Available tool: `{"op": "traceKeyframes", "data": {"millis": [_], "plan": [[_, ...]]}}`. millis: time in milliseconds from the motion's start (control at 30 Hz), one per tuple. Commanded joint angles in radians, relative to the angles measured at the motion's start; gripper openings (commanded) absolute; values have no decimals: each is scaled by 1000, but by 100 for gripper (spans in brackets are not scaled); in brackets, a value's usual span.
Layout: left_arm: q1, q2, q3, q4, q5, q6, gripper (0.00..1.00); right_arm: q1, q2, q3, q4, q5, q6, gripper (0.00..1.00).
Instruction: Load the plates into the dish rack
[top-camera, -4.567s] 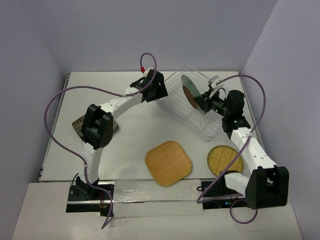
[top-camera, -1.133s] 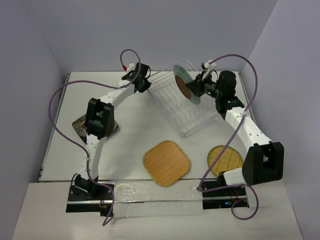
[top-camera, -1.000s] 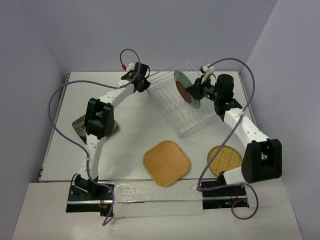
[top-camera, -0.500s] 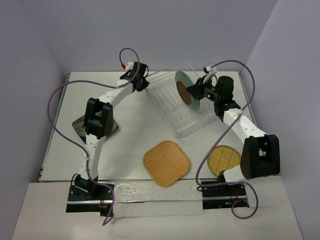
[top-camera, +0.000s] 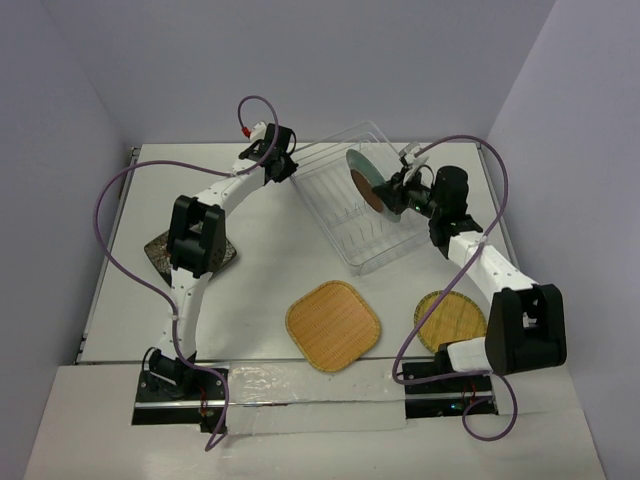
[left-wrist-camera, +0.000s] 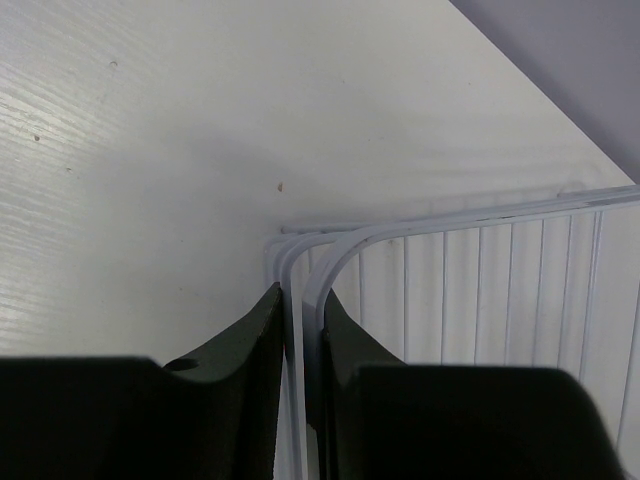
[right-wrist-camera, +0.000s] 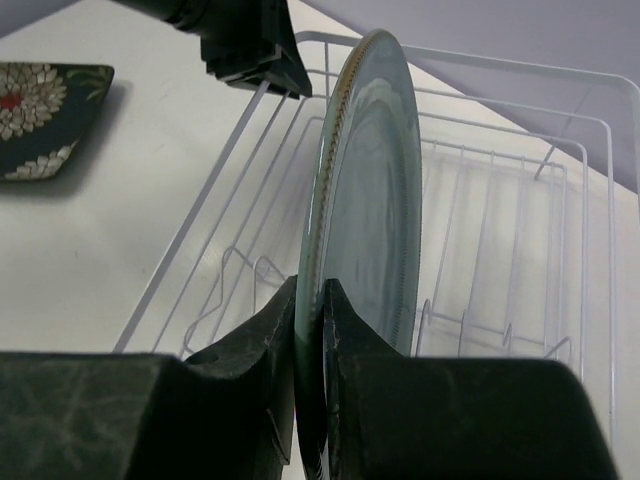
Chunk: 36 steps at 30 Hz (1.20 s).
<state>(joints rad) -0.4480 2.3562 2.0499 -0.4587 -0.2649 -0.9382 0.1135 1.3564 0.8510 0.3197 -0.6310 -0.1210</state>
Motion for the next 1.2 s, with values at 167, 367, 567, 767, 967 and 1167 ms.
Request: {"op": "traceKeyframes", "data": {"millis": [167,367,567,767,967,1167], "plan": [[2,-77,7,95,36,-2,8,-94,-13,-20,-50,28,72,10],[2,-84,3,91,30,-5,5,-138,17,-27,-76,-50,88,24],[2,-83,4,98,42,-3,7,-138,9,-40,-57,-70,79,37],[-1,-92,23,88,49,24,22,-131,-18,-1,-84,-98,66,54],[-5,-135,5,82,37,45,33,-110,-68,8,-102,-102,66,60],[-6,-165,25,46,67,81,48,-86,-107,11,-108,-186,72,76]]}}
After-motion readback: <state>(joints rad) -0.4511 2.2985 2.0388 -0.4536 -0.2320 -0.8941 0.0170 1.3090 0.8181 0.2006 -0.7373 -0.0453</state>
